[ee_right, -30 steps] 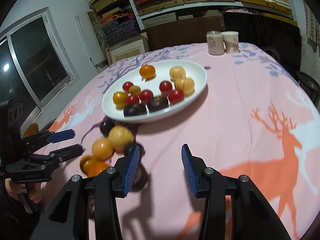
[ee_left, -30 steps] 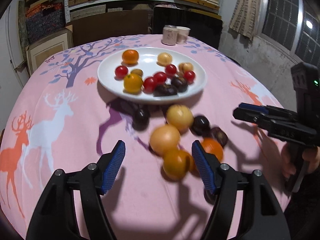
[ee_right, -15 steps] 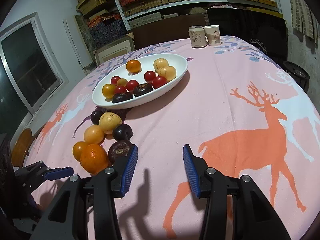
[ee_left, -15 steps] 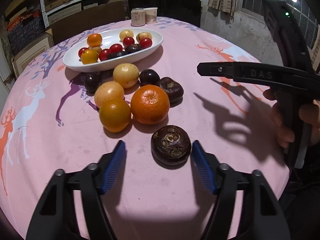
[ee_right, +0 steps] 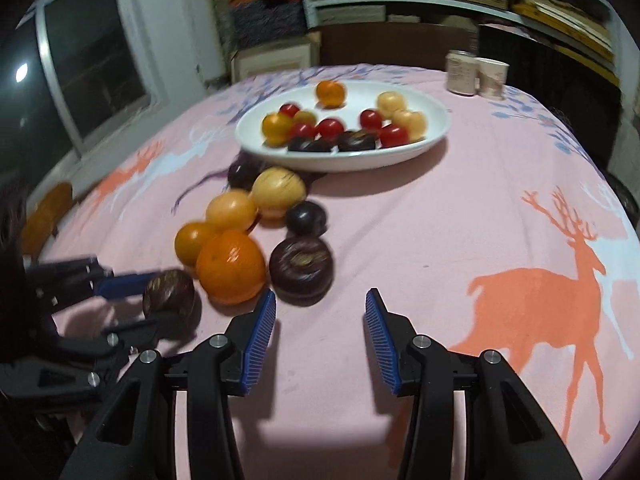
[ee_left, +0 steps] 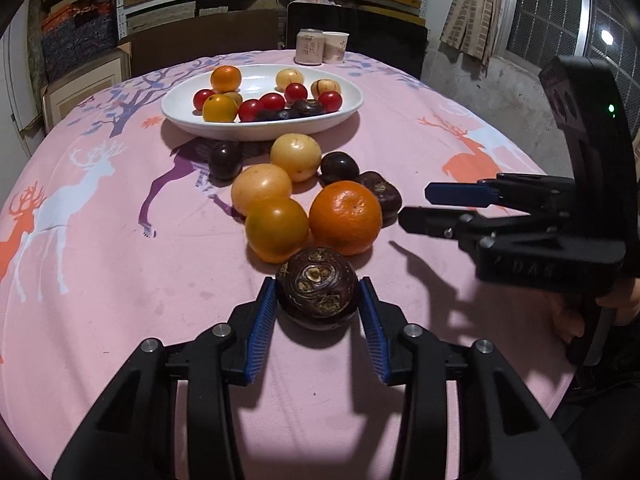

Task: Organize fruits
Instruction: 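Grasp a dark brown fruit with the left tool while the right tool grasps another dark brown fruit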

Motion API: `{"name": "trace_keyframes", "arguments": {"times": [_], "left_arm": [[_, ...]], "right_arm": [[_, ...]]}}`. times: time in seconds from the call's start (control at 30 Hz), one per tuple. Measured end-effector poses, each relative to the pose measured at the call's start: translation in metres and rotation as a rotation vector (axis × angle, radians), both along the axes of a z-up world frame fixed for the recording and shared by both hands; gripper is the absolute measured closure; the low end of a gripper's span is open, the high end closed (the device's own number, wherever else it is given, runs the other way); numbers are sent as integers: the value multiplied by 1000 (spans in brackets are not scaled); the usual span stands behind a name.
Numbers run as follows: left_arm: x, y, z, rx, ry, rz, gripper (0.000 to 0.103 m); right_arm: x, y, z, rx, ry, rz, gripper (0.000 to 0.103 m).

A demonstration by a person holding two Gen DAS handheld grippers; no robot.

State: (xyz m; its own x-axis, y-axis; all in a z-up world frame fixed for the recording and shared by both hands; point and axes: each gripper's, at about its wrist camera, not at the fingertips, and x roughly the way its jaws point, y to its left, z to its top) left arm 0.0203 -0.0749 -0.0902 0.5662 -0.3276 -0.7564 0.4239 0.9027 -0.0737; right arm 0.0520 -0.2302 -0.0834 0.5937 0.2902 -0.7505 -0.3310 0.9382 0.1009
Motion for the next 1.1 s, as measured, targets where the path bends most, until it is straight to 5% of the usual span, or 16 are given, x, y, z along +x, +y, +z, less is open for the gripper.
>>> {"name": "trace_keyframes", "arguments": {"times": [0.5,1.1], "left_arm": [[-6,0,-2,2,1,-23,62],[-5,0,-4,-6,10,-18,62]], "right_arm": [[32,31,-6,-142,32,-28,56],[26,27,-6,-118,48,-29,61]]}}
